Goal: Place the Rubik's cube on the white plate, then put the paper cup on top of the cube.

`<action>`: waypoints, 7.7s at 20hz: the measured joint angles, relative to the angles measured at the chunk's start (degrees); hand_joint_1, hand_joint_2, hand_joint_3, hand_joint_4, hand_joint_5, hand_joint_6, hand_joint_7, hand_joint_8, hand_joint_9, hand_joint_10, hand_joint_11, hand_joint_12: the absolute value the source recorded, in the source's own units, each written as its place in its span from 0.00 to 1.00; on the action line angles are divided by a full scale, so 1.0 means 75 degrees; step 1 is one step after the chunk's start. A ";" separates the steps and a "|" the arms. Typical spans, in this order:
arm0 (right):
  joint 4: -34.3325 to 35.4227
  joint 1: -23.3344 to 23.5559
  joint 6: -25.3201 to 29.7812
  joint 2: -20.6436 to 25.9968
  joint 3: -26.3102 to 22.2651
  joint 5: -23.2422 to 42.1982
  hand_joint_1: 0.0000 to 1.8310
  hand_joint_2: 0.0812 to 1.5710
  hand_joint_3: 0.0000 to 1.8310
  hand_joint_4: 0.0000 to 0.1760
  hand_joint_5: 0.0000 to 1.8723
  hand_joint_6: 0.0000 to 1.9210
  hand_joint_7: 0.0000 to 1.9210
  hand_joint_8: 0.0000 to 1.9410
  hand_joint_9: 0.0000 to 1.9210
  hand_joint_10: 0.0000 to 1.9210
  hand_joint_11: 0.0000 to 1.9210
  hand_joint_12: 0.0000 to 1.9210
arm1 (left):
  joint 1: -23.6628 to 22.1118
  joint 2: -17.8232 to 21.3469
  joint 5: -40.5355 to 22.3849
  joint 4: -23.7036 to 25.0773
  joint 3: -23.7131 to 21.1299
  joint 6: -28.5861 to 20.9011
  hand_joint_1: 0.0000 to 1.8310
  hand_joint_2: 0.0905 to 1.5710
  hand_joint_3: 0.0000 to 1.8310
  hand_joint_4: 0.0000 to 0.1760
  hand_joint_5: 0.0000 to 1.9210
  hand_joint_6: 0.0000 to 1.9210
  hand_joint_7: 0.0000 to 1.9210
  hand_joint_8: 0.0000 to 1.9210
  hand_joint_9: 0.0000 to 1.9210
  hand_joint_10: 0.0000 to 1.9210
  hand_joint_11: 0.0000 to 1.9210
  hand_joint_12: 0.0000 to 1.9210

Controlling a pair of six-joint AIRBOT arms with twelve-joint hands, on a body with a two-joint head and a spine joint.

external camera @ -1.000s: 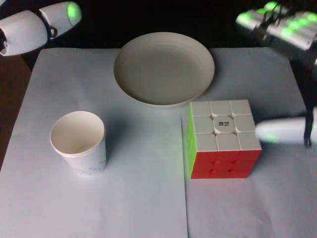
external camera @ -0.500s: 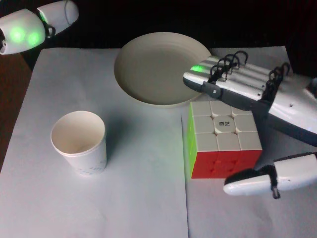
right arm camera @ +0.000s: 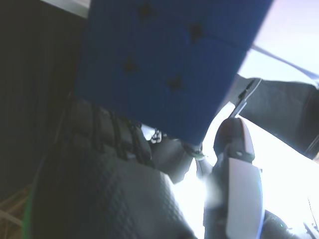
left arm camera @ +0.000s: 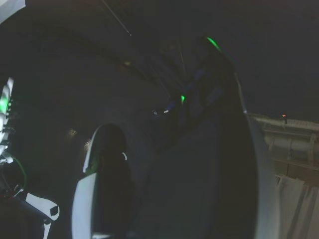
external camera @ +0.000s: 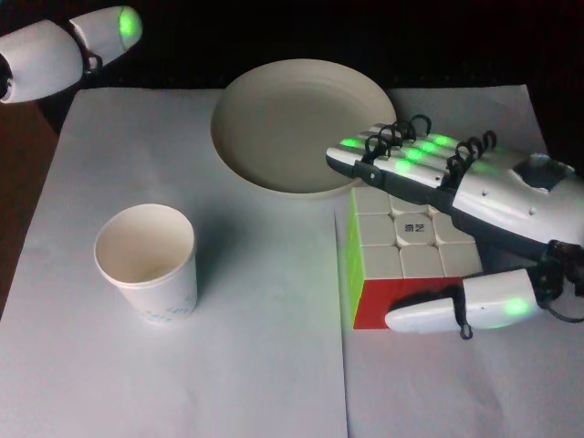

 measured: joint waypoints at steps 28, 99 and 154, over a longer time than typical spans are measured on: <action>0.0117 0.0134 -0.0154 0.0361 -0.0207 0.0192 0.56 0.69 0.00 0.00 0.04 0.70 0.12 0.84 0.21 1.00 0.28 1.00 | 0.0172 0.0006 0.0038 -0.0052 0.0000 -0.0003 0.22 0.86 0.00 0.67 0.06 0.00 0.01 0.00 0.02 0.00 0.00 0.40; 0.1448 0.0178 -0.1550 0.1262 -0.0545 0.0472 0.52 0.79 0.00 0.00 0.09 0.73 0.18 0.80 0.12 0.84 0.00 1.00 | 0.1349 0.1466 -0.0836 0.1332 -0.1396 -0.0513 0.27 0.59 0.00 0.60 0.00 0.00 0.00 0.00 0.00 0.00 0.00 0.39; 0.1705 -0.0012 -0.1612 0.1265 -0.0542 0.0460 0.66 0.87 0.00 0.00 0.06 0.78 0.27 0.89 0.11 0.84 0.00 1.00 | 0.0938 0.0912 0.0796 0.2710 -0.1072 -0.1183 0.67 0.84 0.00 0.39 0.13 0.54 0.28 0.86 0.15 0.86 0.13 1.00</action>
